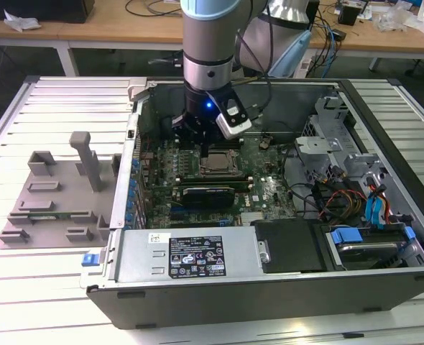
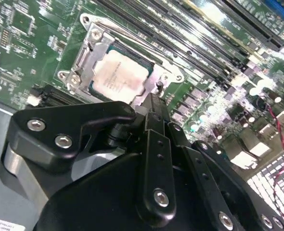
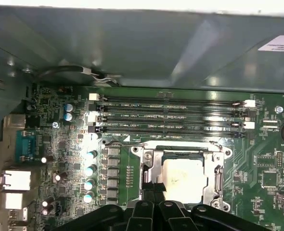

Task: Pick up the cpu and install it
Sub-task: 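Close the cpu cover, then install the first cpu locking lever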

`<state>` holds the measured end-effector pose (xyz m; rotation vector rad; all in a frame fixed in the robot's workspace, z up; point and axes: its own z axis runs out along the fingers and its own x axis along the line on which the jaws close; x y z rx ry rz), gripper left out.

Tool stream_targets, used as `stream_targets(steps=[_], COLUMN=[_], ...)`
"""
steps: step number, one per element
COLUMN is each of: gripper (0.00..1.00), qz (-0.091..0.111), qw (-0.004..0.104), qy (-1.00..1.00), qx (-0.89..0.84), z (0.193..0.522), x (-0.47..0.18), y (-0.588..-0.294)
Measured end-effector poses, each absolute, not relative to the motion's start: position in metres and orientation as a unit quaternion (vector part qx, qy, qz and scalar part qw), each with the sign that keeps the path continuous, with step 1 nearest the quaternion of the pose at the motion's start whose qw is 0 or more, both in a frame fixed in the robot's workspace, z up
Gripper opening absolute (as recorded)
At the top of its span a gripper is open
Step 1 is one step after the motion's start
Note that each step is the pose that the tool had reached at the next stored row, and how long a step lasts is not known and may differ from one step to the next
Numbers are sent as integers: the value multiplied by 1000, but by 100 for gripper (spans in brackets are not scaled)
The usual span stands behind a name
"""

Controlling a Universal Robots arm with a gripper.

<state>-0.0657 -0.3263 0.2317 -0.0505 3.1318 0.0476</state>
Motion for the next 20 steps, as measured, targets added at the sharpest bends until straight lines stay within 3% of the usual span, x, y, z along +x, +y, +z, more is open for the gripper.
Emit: stream_targets(steps=[4, 20], gripper=[11, 11], qz=[15, 15], qw=[4, 4], qy=[1000, 1000], qx=[-16, -16], z=[232, 241], x=[-38, -38], y=[-327, -327])
